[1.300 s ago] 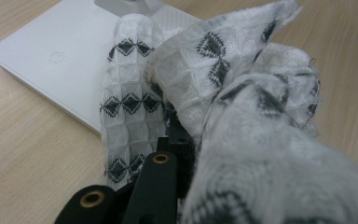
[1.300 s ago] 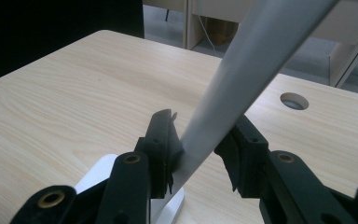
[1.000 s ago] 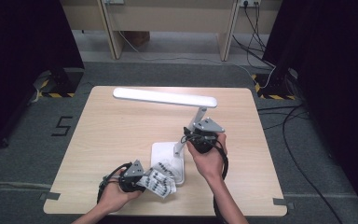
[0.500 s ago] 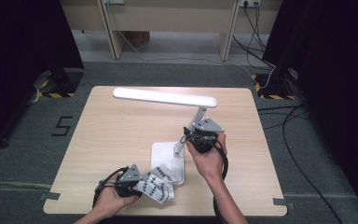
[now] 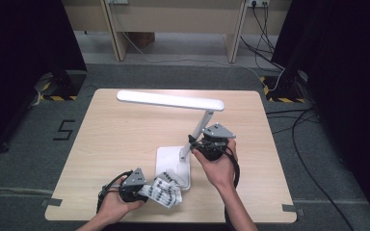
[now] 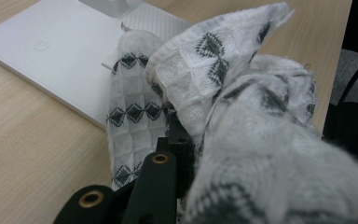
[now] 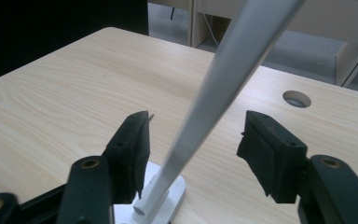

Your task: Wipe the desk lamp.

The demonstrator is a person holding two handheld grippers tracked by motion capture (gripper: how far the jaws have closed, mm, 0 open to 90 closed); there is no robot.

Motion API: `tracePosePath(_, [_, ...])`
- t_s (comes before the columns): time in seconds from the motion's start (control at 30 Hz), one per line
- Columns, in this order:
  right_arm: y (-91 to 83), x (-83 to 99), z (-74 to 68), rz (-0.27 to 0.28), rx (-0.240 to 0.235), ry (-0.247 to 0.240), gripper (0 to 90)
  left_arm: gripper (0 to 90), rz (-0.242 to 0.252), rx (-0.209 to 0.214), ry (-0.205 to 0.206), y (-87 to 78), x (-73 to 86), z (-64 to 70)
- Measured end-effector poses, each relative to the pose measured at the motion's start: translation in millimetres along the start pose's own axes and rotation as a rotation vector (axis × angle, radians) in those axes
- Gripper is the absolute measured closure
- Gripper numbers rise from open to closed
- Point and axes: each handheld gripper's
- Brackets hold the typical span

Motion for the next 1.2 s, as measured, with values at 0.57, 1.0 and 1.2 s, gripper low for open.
tracePosePath(0.57, [-28.3,24.2,-6.8,-0.101,-0.111,-0.095,38.0,81.8,0.018,-0.017,0.019,-1.1,-24.3,-11.2])
tracePosePath(1.0, [-29.3,40.5,-33.6,-0.124,-0.311,-0.241,39.5,81.8,0.002,-0.023,0.032,3.4,-37.0,-24.2])
tracePosePath(1.2, [-25.8,47.3,-43.3,-0.116,-0.389,-0.287,39.3,81.9,-0.006,-0.02,0.04,5.0,-40.3,-25.2])
Point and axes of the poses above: each handheld gripper's, and its own axes: y roughly forward along the jaws, x roughly out of its underside, z roughly to its right, and after that the axes turned 14 degrees about x, right-handed
